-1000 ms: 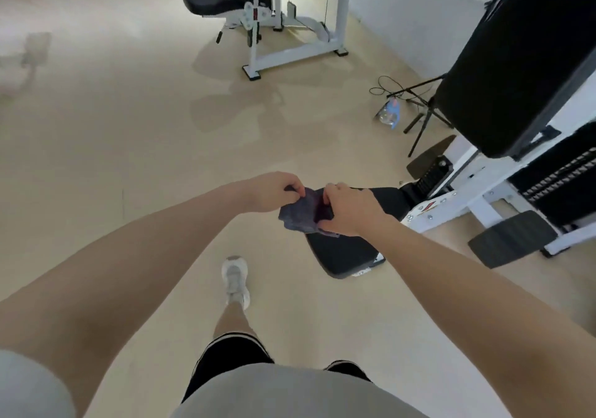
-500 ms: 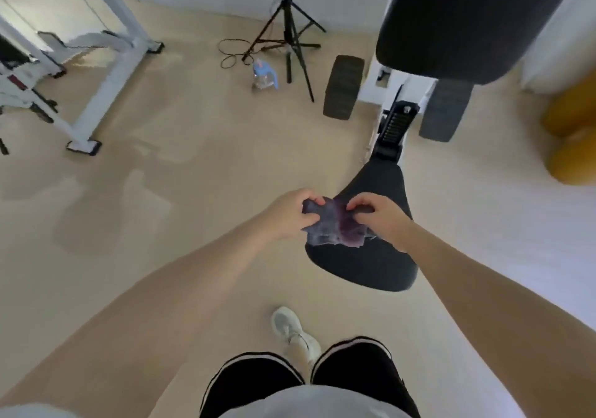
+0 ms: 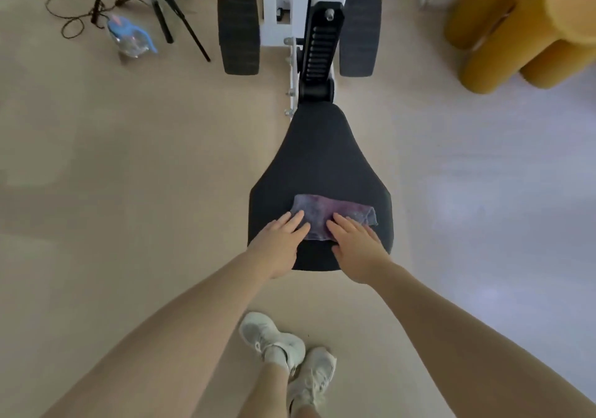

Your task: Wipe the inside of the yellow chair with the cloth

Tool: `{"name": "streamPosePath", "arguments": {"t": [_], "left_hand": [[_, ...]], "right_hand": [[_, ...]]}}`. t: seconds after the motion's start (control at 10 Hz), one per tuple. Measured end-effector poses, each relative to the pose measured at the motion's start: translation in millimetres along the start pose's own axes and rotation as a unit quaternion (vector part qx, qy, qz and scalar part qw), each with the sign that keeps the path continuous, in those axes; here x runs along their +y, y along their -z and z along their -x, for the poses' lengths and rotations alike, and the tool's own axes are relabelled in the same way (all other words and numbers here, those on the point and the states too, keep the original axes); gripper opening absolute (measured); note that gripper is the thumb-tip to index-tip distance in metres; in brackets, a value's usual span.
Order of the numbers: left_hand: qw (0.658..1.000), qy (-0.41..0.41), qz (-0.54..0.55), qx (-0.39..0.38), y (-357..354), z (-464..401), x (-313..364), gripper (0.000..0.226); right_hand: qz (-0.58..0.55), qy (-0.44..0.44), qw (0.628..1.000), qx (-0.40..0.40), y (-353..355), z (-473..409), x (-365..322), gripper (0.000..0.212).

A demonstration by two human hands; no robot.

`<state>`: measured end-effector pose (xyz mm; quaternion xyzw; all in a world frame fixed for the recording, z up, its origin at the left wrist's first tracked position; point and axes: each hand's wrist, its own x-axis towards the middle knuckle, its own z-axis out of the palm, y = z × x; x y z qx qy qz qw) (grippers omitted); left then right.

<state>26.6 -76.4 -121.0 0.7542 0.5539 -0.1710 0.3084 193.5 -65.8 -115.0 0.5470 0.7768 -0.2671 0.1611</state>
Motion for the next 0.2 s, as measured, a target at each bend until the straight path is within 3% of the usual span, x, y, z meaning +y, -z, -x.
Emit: {"name": "streamPosePath", "arguments": {"t": [0.2], "left_hand": [[1.000, 0.005, -0.016, -0.001, 27, 12, 9, 0.059]], "right_hand": [[-0.070, 0.001, 0.998, -0.005, 40, 8, 5, 0.038]]}}
